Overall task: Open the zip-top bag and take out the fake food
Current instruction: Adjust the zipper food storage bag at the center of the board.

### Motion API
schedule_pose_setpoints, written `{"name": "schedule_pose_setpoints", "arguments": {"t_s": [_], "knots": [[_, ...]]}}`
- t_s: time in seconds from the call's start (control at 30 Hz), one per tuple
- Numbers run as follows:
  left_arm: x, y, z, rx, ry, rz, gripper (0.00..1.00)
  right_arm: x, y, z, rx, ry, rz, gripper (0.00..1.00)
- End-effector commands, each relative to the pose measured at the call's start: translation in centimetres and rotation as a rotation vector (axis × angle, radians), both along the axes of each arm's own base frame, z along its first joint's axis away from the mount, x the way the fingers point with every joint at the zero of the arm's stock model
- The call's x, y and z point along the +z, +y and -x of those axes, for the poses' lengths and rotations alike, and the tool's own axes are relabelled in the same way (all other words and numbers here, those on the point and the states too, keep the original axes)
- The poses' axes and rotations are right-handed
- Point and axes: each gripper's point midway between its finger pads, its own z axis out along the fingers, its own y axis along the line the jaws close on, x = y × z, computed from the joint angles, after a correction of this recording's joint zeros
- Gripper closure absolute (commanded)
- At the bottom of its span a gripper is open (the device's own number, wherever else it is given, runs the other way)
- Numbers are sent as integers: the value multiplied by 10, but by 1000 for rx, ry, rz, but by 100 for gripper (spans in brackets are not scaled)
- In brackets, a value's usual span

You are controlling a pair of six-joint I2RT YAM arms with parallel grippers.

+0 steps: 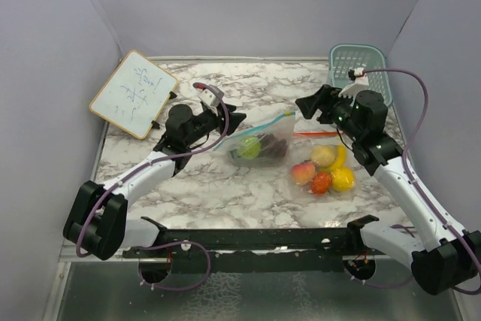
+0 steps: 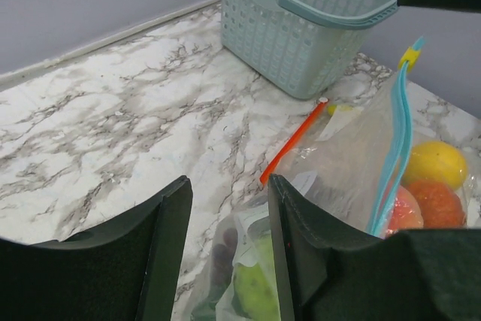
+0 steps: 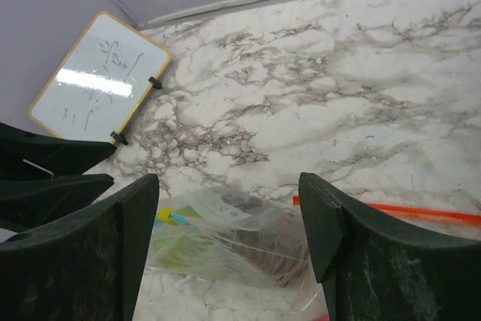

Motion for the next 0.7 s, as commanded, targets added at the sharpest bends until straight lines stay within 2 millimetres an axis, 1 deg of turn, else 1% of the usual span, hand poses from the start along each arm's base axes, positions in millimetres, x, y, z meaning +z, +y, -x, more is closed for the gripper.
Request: {"name": "schedule_pose_setpoints", "arguments": {"t_s": [0.0, 0.03, 0.07, 0.1, 0.17, 0.2, 0.23, 0.3, 0.37, 0.43, 0.5, 0.53, 0.6, 0.67], "knots": [[14, 1, 12, 18, -7, 21, 52, -25, 4, 10, 15, 83, -33, 31], [17, 0, 15, 8, -1, 32, 50, -26, 4, 12, 14, 81, -38, 32], [22, 0, 18, 3, -2, 40, 46, -24, 3, 14, 14, 69, -48, 31], [29, 0, 23, -6, -9, 52, 41, -21, 5, 17, 28, 52, -61, 24], [39, -3, 32, -48, -32, 65, 32, -18, 1, 19, 26, 24, -27, 18], [44, -7, 40, -91, -49, 61, 24, -18, -3, 19, 10, 24, -8, 16], [46, -11, 47, -128, -64, 46, 19, -16, -6, 19, -5, 26, 7, 15], [42, -17, 51, -149, -79, -13, 13, -13, -10, 19, -17, 20, 18, 13], [33, -24, 53, -151, -76, -71, 10, -9, -10, 21, -13, 10, 16, 11], [26, -30, 55, -166, -74, -103, 9, -5, -12, 22, -25, 3, 11, 11], [23, -40, 63, -207, -79, -109, 9, -4, -16, 22, -47, 9, 16, 11], [22, -46, 66, -222, -84, -109, 12, -4, -18, 22, -58, 13, 16, 11], [18, -56, 70, -239, -84, -119, 23, 0, -18, 23, -60, 13, 15, 11], [12, -62, 71, -242, -72, -136, 33, 3, -15, 25, -43, 12, 5, 11]]}}
